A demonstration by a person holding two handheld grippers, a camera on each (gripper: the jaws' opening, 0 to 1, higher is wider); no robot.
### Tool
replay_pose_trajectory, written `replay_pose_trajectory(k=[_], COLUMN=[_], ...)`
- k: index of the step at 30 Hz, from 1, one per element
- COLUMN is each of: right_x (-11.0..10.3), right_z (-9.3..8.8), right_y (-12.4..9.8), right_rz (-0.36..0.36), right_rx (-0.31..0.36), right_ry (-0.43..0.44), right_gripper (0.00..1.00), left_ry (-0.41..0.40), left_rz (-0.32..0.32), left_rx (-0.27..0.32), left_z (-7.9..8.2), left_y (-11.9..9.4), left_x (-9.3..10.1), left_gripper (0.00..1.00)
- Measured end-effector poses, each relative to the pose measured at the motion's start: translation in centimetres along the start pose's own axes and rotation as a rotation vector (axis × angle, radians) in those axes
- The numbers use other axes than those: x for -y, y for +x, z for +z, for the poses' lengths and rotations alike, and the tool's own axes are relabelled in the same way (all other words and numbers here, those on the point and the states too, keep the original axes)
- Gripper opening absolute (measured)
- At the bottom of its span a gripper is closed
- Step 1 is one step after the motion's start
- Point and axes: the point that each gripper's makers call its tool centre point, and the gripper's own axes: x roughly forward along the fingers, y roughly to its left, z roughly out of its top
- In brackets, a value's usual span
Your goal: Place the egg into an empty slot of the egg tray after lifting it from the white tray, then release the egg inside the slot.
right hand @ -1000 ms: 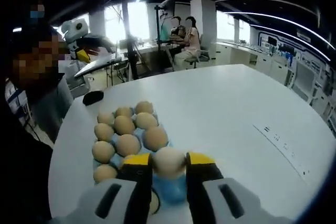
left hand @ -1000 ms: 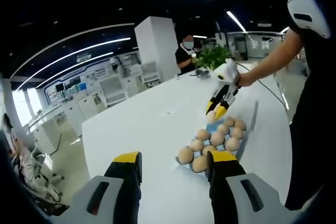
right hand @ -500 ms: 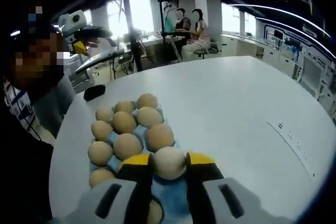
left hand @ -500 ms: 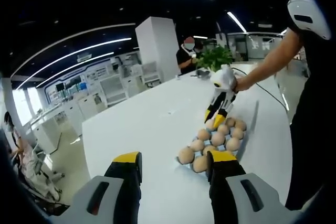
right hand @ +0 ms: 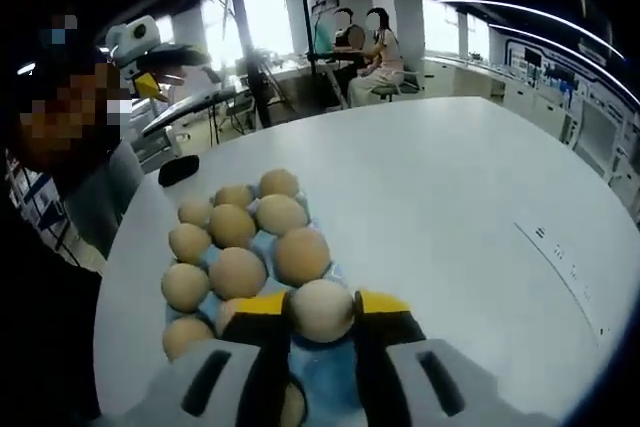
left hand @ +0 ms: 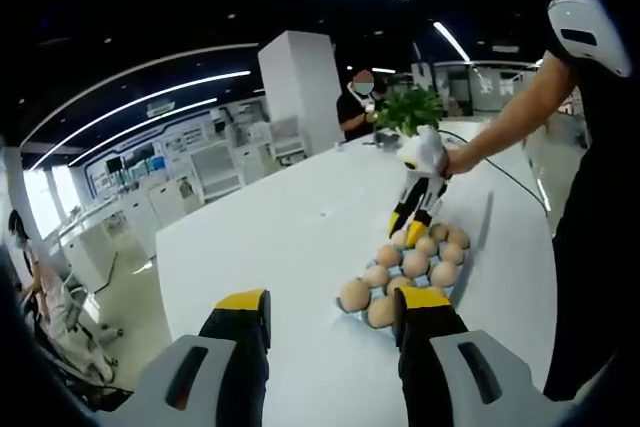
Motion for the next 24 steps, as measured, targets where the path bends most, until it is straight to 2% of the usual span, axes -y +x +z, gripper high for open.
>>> replay_pose_trajectory(k=[12,24], right_x=[-0.12,-0.22], right_z=[-0.02,0.06], right_y=[-0.15,-0.24], right_rz=[0.005,-0.010], right_rx=[-0.005,0.030], right_ry=[-0.048,-0.079], right_gripper=[0.25,0.27], left_ry=[0.002,0.003], left_rz=[-0.006,-0.002], left_rx=[0.002,-0.004], left_z=[0.21,0.10], left_y=[0.16,-0.11], left_x=[0.33,0.21], left_gripper=[0.49,0.49])
